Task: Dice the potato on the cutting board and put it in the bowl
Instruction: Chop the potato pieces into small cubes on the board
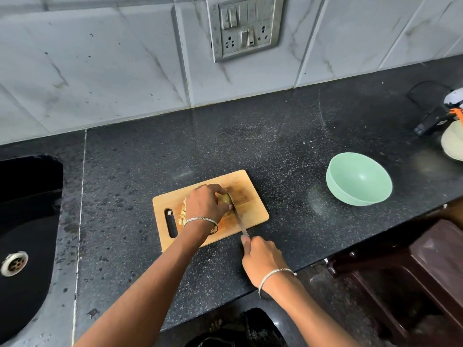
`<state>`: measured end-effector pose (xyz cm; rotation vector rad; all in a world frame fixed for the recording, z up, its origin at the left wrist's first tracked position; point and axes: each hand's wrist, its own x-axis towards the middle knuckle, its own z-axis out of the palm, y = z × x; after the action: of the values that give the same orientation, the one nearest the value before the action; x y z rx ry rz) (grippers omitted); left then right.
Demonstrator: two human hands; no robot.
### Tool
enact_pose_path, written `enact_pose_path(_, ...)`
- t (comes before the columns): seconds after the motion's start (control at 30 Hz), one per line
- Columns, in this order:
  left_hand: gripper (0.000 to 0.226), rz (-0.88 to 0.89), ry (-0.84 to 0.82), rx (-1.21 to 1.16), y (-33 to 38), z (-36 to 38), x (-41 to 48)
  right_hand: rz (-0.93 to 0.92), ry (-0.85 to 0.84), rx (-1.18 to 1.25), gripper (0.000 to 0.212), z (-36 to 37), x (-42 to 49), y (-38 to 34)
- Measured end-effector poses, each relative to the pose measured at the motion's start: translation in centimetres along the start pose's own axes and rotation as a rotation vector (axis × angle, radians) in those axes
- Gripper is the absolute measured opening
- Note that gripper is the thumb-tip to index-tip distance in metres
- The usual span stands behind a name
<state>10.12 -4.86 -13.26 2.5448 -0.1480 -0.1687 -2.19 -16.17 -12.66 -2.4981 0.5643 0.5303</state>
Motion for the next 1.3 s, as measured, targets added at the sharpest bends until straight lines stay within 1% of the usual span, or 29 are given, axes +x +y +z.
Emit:
enact_pose_path(0.1, 0.037, -0.004, 0.007, -0.001, 0.0, 0.1, -0.1, 0.003, -0.048, -0.022, 0.048, -0.6, -1.5, 1.8)
enact_pose_path(0.2, 0.045, -0.005, 0.009, -0.001, -0.2, 0.2, -0.3, 0.001, -0.071, -0.073, 0.051, -2.5, -1.8, 3.3)
enact_pose_path(0.3, 0.055, -0.092, 0.046, -0.015, 0.0, 0.5, -0.4, -0.017, -0.028, -0.032, 0.054, -4.8, -0.9, 4.1)
enact_pose_path(0.4, 0.061, -0.149, 0.091, 0.089, 1.2, 1.2, -0.6, -0.010, 0.040, 0.025, 0.055, -5.5, 1.3, 4.1)
enact_pose_path(0.43, 0.060, -0.145, 0.099, 0.137, 1.6, 1.4, -0.6, -0.002, 0.048, 0.030, 0.057, -5.3, 1.9, 4.0)
enact_pose_path(0.5, 0.050, -0.129, 0.107, 0.194, 2.0, 1.8, -0.4, -0.005, 0.054, 0.031, 0.059, -4.7, 2.9, 3.8)
enact_pose_path(0.6, 0.035, -0.082, 0.103, 0.210, 1.8, 2.0, 0.0, -0.010, 0.055, 0.048, 0.060, -3.6, 3.3, 3.7)
enact_pose_path(0.67, 0.030, -0.013, 0.086, 0.213, 1.4, 1.8, 0.1, -0.009, 0.052, 0.054, 0.059, -3.0, 3.2, 3.8)
enact_pose_path(0.73, 0.030, 0.066, 0.039, 0.207, 0.9, 1.4, 0.4, -0.017, 0.052, 0.060, 0.058, -2.3, 3.0, 4.0)
enact_pose_path(0.8, 0.035, 0.118, -0.019, 0.184, 0.3, 1.0, 0.6, -0.030, 0.050, 0.063, 0.057, -1.8, 2.9, 4.1)
enact_pose_path(0.93, 0.048, 0.168, -0.064, 0.170, -0.4, 0.9, 0.6, -0.058, 0.049, 0.059, 0.054, -0.5, 2.9, 3.5)
enact_pose_path(1.0, 0.048, 0.161, -0.042, 0.154, -0.4, 1.0, 0.4, -0.083, 0.055, 0.053, 0.052, 0.1, 2.9, 2.9)
enact_pose_path(1.1, 0.038, 0.163, 0.013, 0.137, -0.6, 1.3, 0.1, -0.103, 0.083, 0.068, 0.050, 0.5, 2.8, 2.5)
enact_pose_path(1.2, 0.037, 0.171, 0.045, 0.118, -0.9, 1.5, -0.1, -0.118, 0.121, 0.096, 0.053, 0.4, 2.7, 2.5)
enact_pose_path(1.3, 0.037, 0.173, 0.057, 0.118, -1.0, 1.5, 0.0, -0.146, 0.098, 0.091, 0.053, 0.0, 2.6, 2.2)
